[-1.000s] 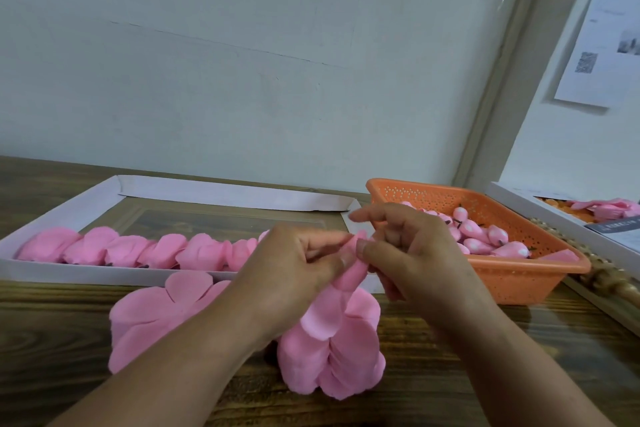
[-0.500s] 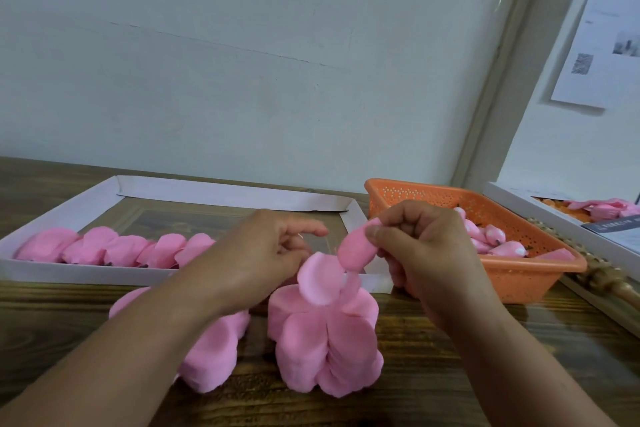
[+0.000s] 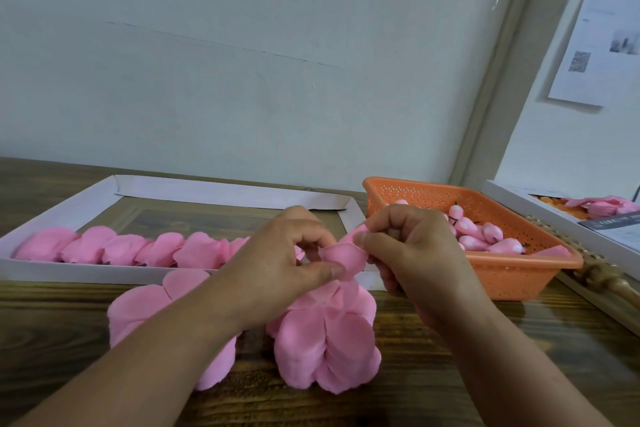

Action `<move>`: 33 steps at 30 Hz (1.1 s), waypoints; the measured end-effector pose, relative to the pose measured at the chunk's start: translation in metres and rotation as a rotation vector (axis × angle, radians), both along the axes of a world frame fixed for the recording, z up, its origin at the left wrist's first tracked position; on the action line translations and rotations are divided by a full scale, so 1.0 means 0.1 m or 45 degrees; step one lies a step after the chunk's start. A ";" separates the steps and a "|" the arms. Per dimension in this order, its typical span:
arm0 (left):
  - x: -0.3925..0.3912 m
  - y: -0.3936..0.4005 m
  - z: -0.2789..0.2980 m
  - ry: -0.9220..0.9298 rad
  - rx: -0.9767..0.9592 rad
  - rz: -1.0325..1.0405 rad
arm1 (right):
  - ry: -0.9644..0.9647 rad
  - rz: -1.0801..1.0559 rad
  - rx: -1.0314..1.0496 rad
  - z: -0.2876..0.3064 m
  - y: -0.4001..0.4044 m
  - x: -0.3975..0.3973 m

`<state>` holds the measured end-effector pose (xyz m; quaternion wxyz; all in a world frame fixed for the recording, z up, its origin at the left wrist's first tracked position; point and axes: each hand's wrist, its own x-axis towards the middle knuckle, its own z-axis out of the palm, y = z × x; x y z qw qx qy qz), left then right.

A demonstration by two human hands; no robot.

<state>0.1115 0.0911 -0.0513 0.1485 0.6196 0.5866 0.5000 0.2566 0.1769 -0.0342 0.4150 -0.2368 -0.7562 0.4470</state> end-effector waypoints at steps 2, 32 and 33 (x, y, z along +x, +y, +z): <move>0.00 0.00 -0.01 -0.051 -0.010 0.001 | -0.009 0.016 -0.002 0.00 -0.01 0.01; 0.26 0.06 -0.18 -0.122 0.168 0.259 | 0.098 -0.138 -0.149 -0.08 -0.03 -0.08; 0.25 0.06 -0.18 -0.210 0.126 0.212 | 0.097 -0.131 -0.155 -0.08 -0.03 -0.08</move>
